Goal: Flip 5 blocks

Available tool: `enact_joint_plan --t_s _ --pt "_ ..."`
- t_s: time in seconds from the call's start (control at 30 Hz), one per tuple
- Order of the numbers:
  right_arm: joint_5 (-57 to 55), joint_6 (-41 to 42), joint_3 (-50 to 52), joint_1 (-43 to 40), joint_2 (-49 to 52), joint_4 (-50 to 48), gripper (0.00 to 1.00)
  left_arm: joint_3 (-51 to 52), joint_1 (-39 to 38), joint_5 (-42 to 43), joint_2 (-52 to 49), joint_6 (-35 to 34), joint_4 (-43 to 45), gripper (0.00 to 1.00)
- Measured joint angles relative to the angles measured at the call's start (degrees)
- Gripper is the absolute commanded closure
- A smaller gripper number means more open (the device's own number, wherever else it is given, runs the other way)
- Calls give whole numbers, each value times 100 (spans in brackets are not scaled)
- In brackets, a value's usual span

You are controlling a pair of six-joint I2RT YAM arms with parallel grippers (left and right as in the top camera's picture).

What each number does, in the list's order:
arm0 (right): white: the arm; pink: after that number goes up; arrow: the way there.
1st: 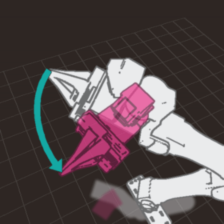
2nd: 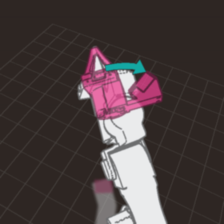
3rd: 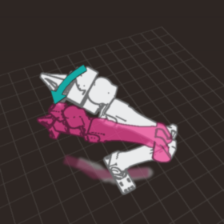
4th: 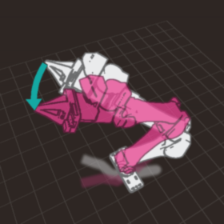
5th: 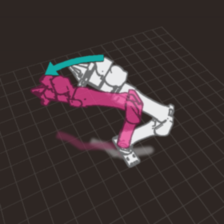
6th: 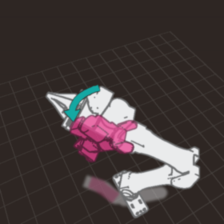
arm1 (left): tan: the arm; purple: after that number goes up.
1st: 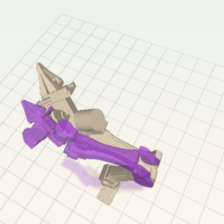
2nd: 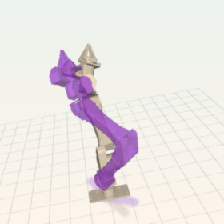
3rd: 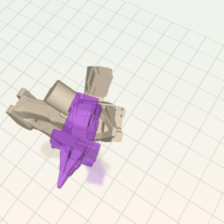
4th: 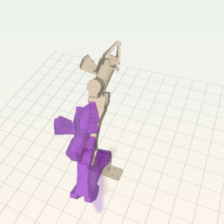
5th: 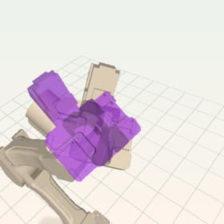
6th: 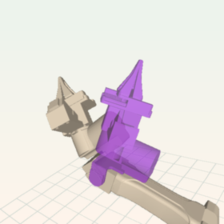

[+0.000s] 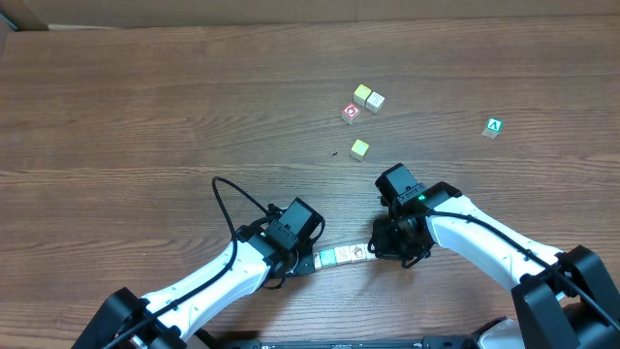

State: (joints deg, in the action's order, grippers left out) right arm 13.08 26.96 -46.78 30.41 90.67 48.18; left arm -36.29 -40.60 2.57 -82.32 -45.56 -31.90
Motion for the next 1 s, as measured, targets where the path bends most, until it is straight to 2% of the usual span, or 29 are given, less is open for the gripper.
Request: enact_joint_plan --t_s 1.0 --pt "190 142 0 0 0 66 95 0 22 197 -13 551 -11 96"
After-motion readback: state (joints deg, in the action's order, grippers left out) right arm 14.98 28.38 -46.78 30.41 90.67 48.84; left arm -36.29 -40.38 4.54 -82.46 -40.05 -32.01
